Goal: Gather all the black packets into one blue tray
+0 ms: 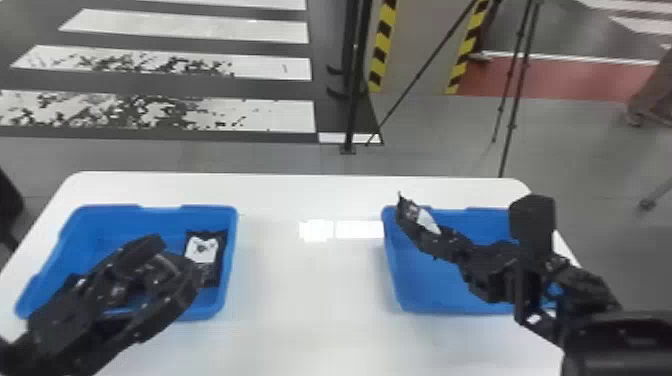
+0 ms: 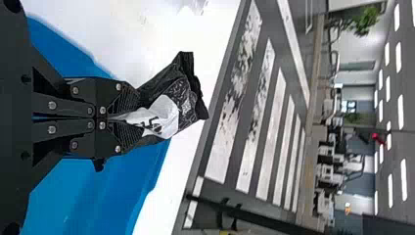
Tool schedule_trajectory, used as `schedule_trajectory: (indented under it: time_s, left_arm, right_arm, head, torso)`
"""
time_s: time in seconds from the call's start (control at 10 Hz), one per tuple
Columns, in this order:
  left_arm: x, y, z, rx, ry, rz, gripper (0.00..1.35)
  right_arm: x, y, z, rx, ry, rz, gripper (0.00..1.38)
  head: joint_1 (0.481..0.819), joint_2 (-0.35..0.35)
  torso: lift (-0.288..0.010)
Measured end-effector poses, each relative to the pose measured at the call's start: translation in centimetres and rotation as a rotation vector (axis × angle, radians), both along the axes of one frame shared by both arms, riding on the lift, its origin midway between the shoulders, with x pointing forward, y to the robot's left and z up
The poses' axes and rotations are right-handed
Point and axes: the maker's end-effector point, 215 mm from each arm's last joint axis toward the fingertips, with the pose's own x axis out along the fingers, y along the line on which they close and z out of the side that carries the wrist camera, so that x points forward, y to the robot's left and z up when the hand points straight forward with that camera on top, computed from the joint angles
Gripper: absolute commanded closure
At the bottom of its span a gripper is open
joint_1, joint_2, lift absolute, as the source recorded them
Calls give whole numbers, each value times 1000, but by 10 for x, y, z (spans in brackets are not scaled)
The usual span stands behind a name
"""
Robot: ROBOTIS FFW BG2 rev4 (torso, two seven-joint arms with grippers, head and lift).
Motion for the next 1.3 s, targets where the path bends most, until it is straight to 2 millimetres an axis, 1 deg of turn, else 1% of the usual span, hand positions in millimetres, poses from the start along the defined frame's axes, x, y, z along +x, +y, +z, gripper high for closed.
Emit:
schedule_trajectory:
  time_s: [0.1, 0.2, 0.3, 0.4, 0.5, 0.6, 0.7, 0.8, 1.0, 1.1, 1.2, 1.3]
  left_arm:
    - [15, -9, -6, -21, 37, -37, 245]
    - [27, -16, -8, -46, 68, -68, 245]
    - [35, -30, -9, -92, 104, -112, 245]
    - [41, -49, -7, -168, 134, -165, 246]
    - [42, -75, -1, -273, 166, -231, 246]
    - [41, -100, 7, -366, 195, -296, 248]
    - [40, -120, 15, -411, 204, -344, 248]
    - [43, -133, 23, -429, 190, -367, 256]
    - [56, -140, 31, -438, 151, -351, 315]
    - [59, -141, 29, -442, 148, -342, 381]
    - [62, -141, 25, -444, 154, -331, 650]
    - [67, -138, 20, -432, 143, -311, 953]
  right_arm:
    - [-9, 36, 13, 30, -21, 66, 1288]
    - [-17, 65, 25, 60, -38, 118, 1288]
    - [-24, 86, 33, 90, -49, 160, 1288]
    - [-30, 104, 42, 112, -62, 199, 1288]
    - [-36, 123, 52, 128, -75, 239, 1288]
    - [-43, 140, 59, 140, -83, 278, 1288]
    - [-47, 152, 63, 153, -86, 304, 1288]
    - [-50, 161, 67, 163, -94, 326, 1288]
    - [-58, 178, 74, 172, -105, 368, 1288]
    - [-61, 184, 75, 176, -106, 380, 1288]
    - [-62, 185, 77, 177, -111, 385, 1288]
    - [-63, 187, 80, 178, -115, 392, 1288]
  head:
    - [695, -35]
    - [695, 0]
    - [695, 17]
    - [695, 18]
    - [695, 10]
    - [695, 4]
    - [695, -9]
    - [695, -17]
    - [695, -9]
    - [695, 0]
    - [695, 3]
    - [695, 8]
  torso:
    - [-110]
    - [-110]
    - [-110]
    - [-110]
    - [-110]
    - [-110]
    - [-110]
    - [-110]
    - [-110]
    - [-110]
    - [-110]
    - [-110]
